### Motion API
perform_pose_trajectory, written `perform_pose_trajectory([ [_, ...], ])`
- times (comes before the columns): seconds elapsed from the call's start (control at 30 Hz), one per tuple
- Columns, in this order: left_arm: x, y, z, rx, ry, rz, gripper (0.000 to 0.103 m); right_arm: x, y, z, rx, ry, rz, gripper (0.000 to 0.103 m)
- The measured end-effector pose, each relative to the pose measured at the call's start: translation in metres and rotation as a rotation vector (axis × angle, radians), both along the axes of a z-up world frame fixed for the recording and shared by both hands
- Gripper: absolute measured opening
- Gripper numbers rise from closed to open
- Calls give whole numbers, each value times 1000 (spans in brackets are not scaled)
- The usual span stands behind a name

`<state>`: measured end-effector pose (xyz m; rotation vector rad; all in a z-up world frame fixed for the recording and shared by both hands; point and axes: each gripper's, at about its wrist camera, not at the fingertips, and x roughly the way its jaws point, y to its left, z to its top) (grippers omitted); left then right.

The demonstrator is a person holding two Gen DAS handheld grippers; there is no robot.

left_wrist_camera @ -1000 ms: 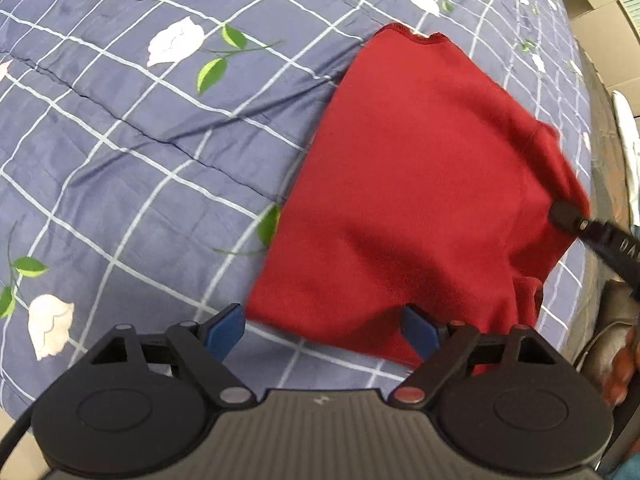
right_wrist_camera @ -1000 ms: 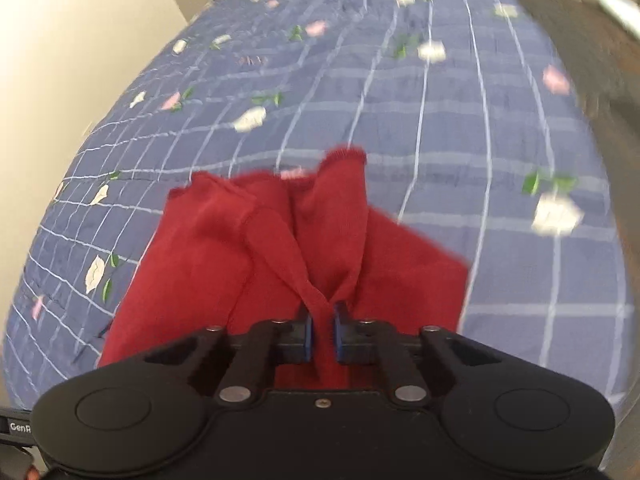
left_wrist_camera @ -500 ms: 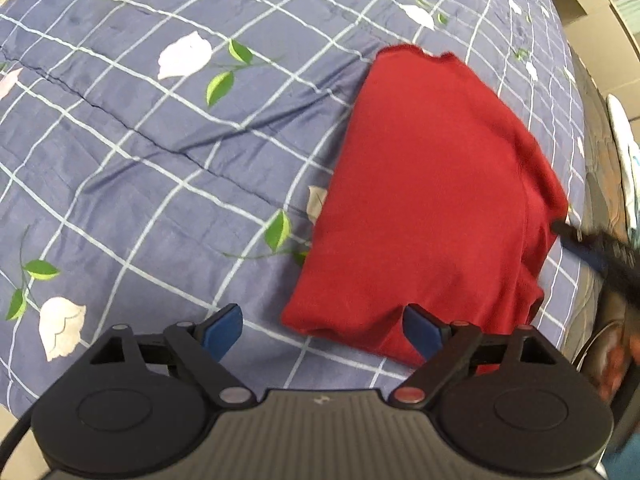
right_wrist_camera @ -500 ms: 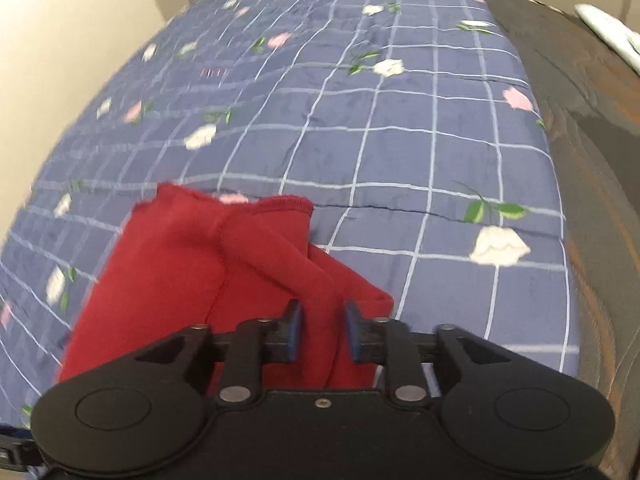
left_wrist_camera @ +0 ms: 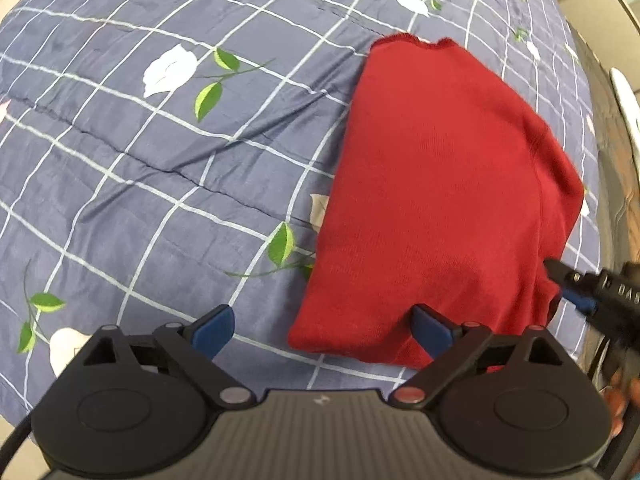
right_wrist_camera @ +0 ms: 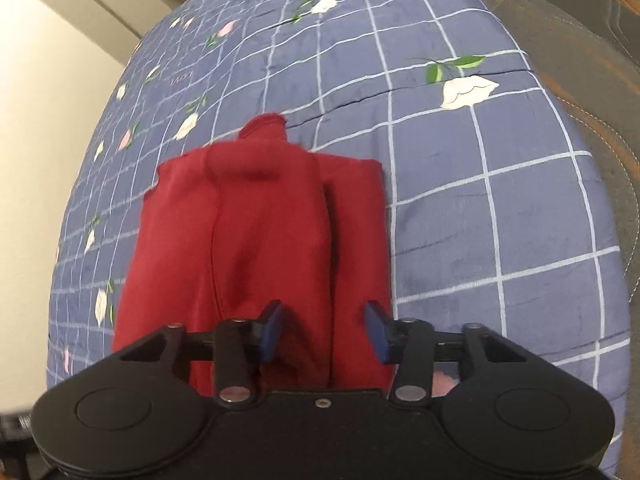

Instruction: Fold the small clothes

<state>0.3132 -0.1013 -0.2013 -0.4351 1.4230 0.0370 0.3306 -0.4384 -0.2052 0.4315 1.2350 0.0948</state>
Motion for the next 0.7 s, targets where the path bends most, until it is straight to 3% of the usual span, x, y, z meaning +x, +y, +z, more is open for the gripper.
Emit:
perform_pose_trajectory([
  [0.03,0,-1,0,-1,1,-3,97,3,-1,-1,-1,1,8,29],
  [0.1,0,-2,0,-6,3,-5,97,11,0,-2,-9,4,53,7],
  [0.23,0,-4,1,4,5,-15,97,17,5,10,-154,-54,144,0],
  [0.27,0,-4,1,7,5,-19,97,17,3,14,-193,-72,139,0],
  [0.37,-1,-5,2,12,5,-27,97,18,-4,17,-185,-76,150,0],
  [0.47,-3,-3,2,13,7,-23,97,8,-2,22,-167,-90,200,22],
  [0.6,-8,2,3,14,7,-9,97,-10,4,26,-83,-93,186,33],
  [0.7,-11,9,6,8,3,10,97,-20,12,26,-13,-87,133,33],
])
